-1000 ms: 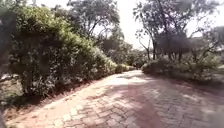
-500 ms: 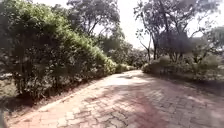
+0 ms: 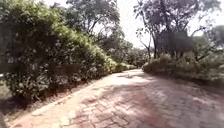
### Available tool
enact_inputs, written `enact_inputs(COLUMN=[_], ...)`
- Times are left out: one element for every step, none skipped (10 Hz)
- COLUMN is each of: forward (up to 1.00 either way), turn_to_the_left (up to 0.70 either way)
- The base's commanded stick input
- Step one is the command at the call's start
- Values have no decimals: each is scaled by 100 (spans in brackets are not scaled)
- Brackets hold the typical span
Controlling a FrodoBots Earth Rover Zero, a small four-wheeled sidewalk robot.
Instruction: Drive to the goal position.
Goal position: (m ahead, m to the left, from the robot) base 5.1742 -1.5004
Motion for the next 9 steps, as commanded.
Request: enact_inputs(forward=[30, 30, 30, 30, 30, 30, 30, 30, 30], turn_to_the_left=[0, 0, 0, 0, 0, 0, 0, 0, 0])
